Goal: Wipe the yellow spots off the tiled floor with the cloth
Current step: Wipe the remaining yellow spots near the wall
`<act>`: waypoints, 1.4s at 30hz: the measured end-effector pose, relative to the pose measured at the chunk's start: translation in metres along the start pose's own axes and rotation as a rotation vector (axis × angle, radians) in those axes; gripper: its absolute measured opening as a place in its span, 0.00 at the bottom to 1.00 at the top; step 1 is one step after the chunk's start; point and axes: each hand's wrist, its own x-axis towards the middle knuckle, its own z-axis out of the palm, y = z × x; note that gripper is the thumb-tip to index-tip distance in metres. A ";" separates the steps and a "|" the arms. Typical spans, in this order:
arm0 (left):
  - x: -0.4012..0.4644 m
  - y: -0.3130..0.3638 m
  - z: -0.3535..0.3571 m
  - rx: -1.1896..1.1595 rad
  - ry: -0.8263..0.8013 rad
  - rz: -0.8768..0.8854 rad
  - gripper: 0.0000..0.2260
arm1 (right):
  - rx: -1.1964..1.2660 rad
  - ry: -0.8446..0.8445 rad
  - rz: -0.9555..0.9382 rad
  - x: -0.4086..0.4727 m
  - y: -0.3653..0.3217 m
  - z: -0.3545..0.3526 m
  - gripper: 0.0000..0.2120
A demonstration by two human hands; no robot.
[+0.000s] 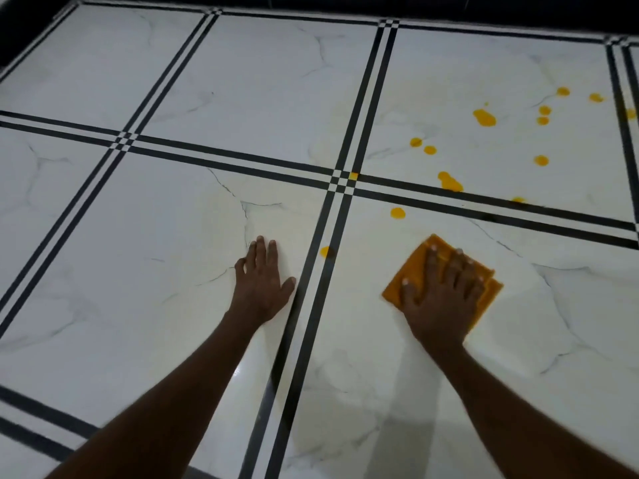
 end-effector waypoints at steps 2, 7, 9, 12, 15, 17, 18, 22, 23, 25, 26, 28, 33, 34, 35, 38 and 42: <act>-0.001 0.001 0.002 -0.018 0.027 0.004 0.38 | 0.045 -0.038 -0.049 -0.033 -0.036 0.004 0.41; 0.006 -0.005 0.007 0.003 0.035 0.051 0.39 | 0.023 -0.140 -0.613 0.029 -0.093 0.022 0.39; 0.009 -0.005 0.010 -0.004 0.035 0.077 0.40 | -0.037 -0.067 -0.495 0.074 -0.073 0.021 0.38; 0.011 -0.011 0.011 -0.007 0.040 0.095 0.40 | 0.008 0.015 -0.241 0.070 -0.047 0.014 0.39; 0.011 -0.014 0.015 0.016 0.032 0.115 0.39 | 0.052 -0.035 -0.304 0.013 -0.082 0.019 0.40; 0.011 -0.018 0.016 0.026 0.042 0.115 0.40 | 0.046 -0.137 -0.600 0.008 -0.112 0.025 0.40; 0.012 -0.020 0.017 0.029 0.041 0.111 0.40 | 0.021 -0.157 -0.709 0.027 -0.122 0.027 0.40; 0.015 -0.020 0.016 0.024 0.026 0.120 0.40 | -0.051 -0.080 -0.529 0.119 -0.091 0.024 0.37; 0.015 -0.020 0.016 0.024 0.010 0.116 0.40 | -0.048 -0.043 -0.414 0.126 -0.070 0.021 0.37; 0.015 -0.017 0.013 0.013 -0.009 0.095 0.41 | -0.014 0.009 -0.246 0.106 -0.049 0.015 0.38; 0.015 -0.014 0.013 0.009 -0.022 0.088 0.41 | -0.007 0.010 -0.199 0.084 -0.052 0.015 0.38; 0.015 -0.009 0.007 0.038 -0.054 0.079 0.41 | 0.041 -0.045 -0.247 0.042 -0.078 0.020 0.40; 0.045 -0.007 -0.024 0.037 -0.063 0.063 0.40 | -0.004 -0.217 -0.634 0.067 -0.135 0.029 0.41; 0.052 -0.007 -0.029 0.046 -0.084 0.070 0.41 | -0.030 -0.243 -0.622 0.077 -0.136 0.025 0.41; 0.057 -0.005 -0.034 0.056 -0.121 0.071 0.41 | -0.054 -0.282 -0.588 0.081 -0.137 0.020 0.41; 0.061 0.006 -0.056 0.057 -0.219 0.076 0.38 | -0.083 -0.384 -0.496 0.062 -0.141 0.001 0.42; 0.062 0.016 -0.080 0.028 -0.221 0.086 0.30 | -0.018 -0.369 -0.466 0.036 -0.137 -0.018 0.41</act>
